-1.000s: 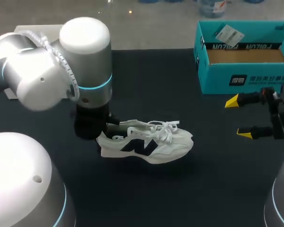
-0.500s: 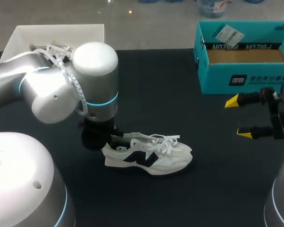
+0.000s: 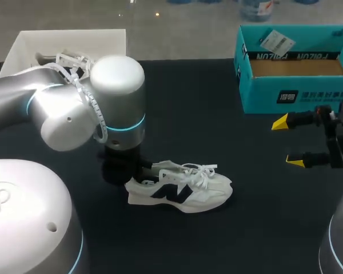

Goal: Take the shoe out of the shoebox, open the shoe tongue, remove and reinsert the insole, then place the shoe into the shoebox

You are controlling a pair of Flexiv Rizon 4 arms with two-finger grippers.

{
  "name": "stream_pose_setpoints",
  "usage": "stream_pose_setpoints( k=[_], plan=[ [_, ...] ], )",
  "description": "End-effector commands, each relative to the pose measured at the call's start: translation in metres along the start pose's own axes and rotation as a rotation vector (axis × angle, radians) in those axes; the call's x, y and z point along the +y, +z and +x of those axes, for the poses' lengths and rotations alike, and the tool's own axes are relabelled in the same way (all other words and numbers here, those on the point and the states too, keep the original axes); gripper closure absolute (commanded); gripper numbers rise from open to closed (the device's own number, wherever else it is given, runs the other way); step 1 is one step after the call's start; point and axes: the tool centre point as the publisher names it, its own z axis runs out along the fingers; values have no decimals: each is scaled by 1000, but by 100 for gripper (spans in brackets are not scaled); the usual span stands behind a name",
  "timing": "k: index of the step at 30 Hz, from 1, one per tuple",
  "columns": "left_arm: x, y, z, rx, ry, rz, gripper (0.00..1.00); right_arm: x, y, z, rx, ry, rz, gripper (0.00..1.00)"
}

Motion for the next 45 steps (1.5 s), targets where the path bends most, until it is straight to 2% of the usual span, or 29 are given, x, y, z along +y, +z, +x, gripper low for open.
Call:
stream_pose_setpoints(
  k=[1, 5, 7, 10, 18, 22, 41, 42, 45],
  plan=[
    [-7, -22, 2, -35, -46, -11, 0, -9, -5, -2, 0, 2, -14, 0],
    [-7, -40, 7, -105, -158, 11, 0, -9, -5, -2, 0, 2, -14, 0],
    [-5, -53, 13, -156, -269, 47, 0, -9, -5, -2, 0, 2, -14, 0],
    [-6, -67, 25, -279, -411, 72, 0, -9, -5, -2, 0, 2, -14, 0],
    [-14, -85, 54, -449, -649, 112, 0, -9, -5, -2, 0, 2, -14, 0],
    [-17, -92, 61, -476, -639, 158, 0, -9, -5, -2, 0, 2, -14, 0],
    [-17, -92, 61, -476, -639, 158, 0, -9, -5, -2, 0, 2, -14, 0],
    [-16, -88, 63, -480, -687, 222, 0, -9, -5, -2, 0, 2, -14, 0],
    [-10, -80, 71, -625, -871, 376, 0, -9, -5, -2, 0, 2, -14, 0]
  ],
)
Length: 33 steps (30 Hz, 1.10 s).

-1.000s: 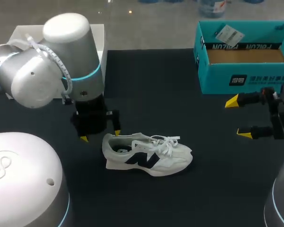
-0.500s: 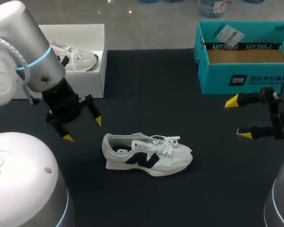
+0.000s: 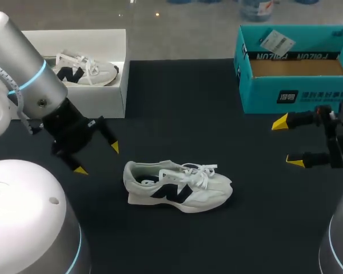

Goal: Take the shoe out of the shoebox, open the shoe tongue, remove and reinsert the insole, then place the shoe into the shoebox

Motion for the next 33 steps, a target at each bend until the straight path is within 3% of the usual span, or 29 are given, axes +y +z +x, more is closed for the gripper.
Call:
stream_pose_setpoints(
  k=[1, 2, 6, 7, 24, 27, 33],
  plan=[
    [23, 3, 5, -159, -307, 212, 0, -9, -5, -2, 0, 2, -14, 0],
    [29, 3, 6, -210, -418, 250, 0, -9, -5, -2, 0, 2, -14, 0],
    [45, 4, 20, -424, -836, 280, 0, -9, -5, -2, 0, 2, -14, 0],
    [45, 7, 24, -377, -864, 259, 0, -9, -5, -2, 0, 2, -14, 0],
    [45, 9, 26, -396, -879, 272, 0, -9, -5, -2, 0, 2, -14, 0],
    [48, 16, 31, -406, -993, 333, 0, -9, -5, -2, 0, 2, -14, 0],
    [43, 32, 41, -387, -1011, 424, 0, -9, -5, -2, 0, 2, -14, 0]
  ],
)
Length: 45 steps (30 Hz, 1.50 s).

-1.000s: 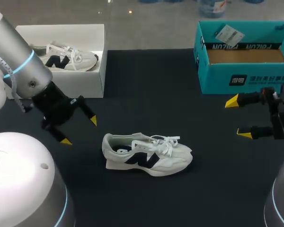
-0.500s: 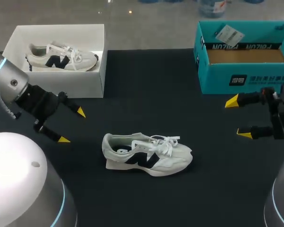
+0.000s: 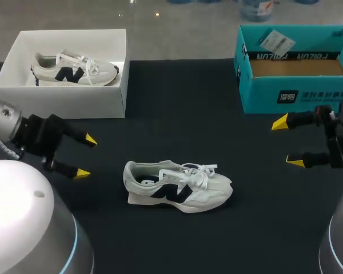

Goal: Take the shoe out of the shoebox, open the shoe tongue, remove and reinsert the insole, then place the shoe into the shoebox

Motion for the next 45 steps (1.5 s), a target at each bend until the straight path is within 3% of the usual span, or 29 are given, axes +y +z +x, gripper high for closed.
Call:
stream_pose_setpoints(
  k=[1, 6, 14, 23, 36, 45],
  plan=[
    [12, 10, 8, -2, -69, 78, 0, -9, -5, -2, 0, 2, -14, 0],
    [17, 23, 15, 24, -54, 78, 0, -9, -5, -2, 0, 2, -14, 0],
    [17, 47, 24, -62, -105, 67, 0, -9, -5, -2, 0, 2, -14, 0],
    [7, 78, 34, -75, -116, 74, 0, -9, -5, -2, 0, 2, -14, 0],
    [1, 111, 22, -73, -98, 38, 0, -9, -5, -2, 0, 2, -14, 0],
    [0, 121, 18, -53, -100, 17, 0, -9, -5, -2, 0, 2, -14, 0]
  ],
)
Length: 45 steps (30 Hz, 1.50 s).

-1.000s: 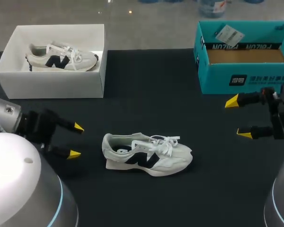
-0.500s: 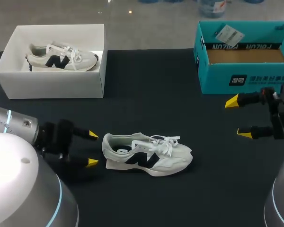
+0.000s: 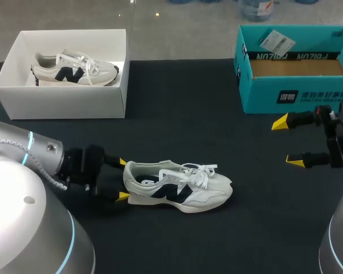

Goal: Take the shoe out of the shoebox, open the shoe tongue, remove and reinsert the insole, then place the shoe into the shoebox

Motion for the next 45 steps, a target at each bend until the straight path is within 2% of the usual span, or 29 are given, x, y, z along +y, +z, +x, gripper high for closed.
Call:
stream_pose_setpoints(
  k=[1, 9, 23, 24, 26, 28, 29, 30, 45],
  plan=[
    [-2, 6, -2, 13, -3, -8, 0, -9, -5, -2, 0, 2, -14, 0],
    [-6, 19, 4, 25, 0, -10, 0, -9, -5, -2, 0, 2, -14, 0],
    [-6, 35, 2, 16, -21, -18, 0, -9, -5, -2, 0, 2, -14, 0],
    [-5, 36, 2, 15, -20, -19, 7, -9, -5, -2, 0, 2, -14, 0],
    [-5, 36, 2, 15, -19, -20, 51, -9, -5, -2, 0, 2, -14, 0],
    [-4, 37, 1, 14, -19, -21, 77, -9, -5, -2, 0, 2, -14, 0],
    [-3, 37, 1, 12, -20, -22, 97, -9, -5, -2, 0, 2, -14, 0],
    [-3, 37, 1, 12, -20, -22, 100, -9, -5, -2, 0, 2, -14, 0],
    [-2, 29, 4, -17, -72, -17, 100, -9, -5, -2, 0, 2, -14, 0]
  ],
)
